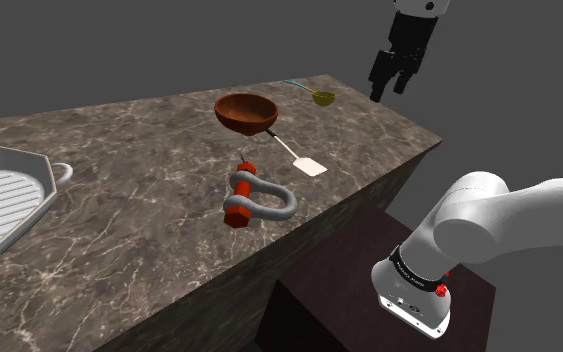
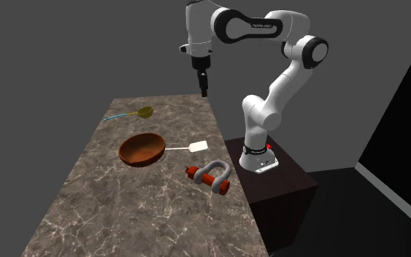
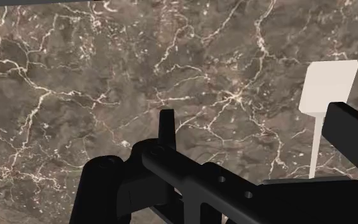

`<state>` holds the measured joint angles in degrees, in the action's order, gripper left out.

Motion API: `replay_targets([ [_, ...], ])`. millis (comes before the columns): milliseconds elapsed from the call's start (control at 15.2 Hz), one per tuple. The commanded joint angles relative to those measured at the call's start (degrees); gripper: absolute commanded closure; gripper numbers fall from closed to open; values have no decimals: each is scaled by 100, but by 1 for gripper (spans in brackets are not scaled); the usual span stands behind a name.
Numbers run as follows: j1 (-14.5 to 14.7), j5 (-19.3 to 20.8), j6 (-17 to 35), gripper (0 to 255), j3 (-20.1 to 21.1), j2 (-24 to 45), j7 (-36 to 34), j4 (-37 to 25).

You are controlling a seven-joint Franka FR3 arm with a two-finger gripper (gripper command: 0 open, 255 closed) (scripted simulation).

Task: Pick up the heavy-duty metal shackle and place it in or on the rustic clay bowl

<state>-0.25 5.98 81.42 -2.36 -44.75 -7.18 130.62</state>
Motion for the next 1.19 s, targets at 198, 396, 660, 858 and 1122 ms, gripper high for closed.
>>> replay_targets([
  [198, 165, -280, 414, 0, 246, -185, -228, 432],
  [396, 348, -563, 849, 0, 510, -316, -448, 817],
  [660, 614, -938, 1469, 0, 892, -396, -735, 1253],
  [858, 823, -1212, 1965, 0, 1201, -375, -945, 1518],
  [1122, 1098, -1558, 2671, 0, 1646, -230, -1223, 1780],
])
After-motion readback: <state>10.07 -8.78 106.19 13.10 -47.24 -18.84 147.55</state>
